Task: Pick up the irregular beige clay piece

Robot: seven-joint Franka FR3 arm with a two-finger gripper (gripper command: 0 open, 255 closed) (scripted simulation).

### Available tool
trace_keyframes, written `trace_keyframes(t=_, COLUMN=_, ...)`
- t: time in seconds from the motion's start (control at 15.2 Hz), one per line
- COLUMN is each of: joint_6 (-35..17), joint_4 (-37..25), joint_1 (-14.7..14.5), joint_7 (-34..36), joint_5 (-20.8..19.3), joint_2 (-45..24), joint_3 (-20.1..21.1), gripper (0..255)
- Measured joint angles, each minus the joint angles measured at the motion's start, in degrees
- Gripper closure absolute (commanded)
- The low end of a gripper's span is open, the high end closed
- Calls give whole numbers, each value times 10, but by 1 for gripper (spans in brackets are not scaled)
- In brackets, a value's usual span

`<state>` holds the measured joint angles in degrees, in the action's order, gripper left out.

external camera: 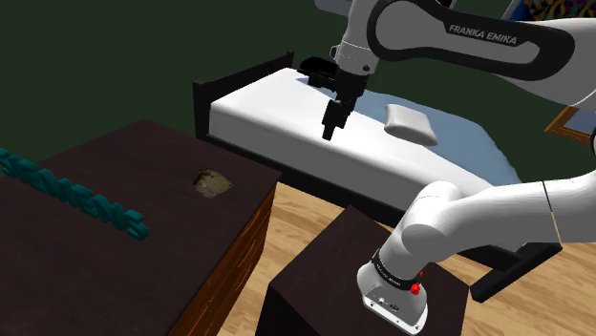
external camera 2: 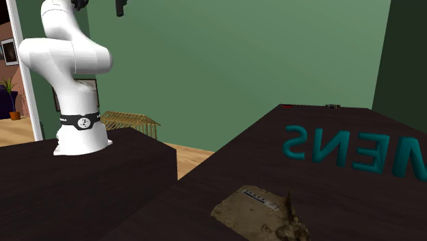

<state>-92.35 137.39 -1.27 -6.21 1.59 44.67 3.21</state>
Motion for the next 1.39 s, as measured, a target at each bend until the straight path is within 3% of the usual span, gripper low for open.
trace_keyframes(t=0.2, joint_6=-18, joint_4=-2, joint_1=0, joint_7=7, joint_5=3, joint_2=-23, joint_3=6, gripper=0)
trace_keyframes(t=0.53, joint_6=-89, joint_4=-18, joint_1=1, joint_7=26, joint_5=7, joint_2=-118, joint_3=21, gripper=0)
trace_keyframes(t=1.39, joint_6=-223, joint_4=-167, joint_1=6, joint_7=88, joint_5=-13, joint_2=-422, joint_3=53, gripper=0)
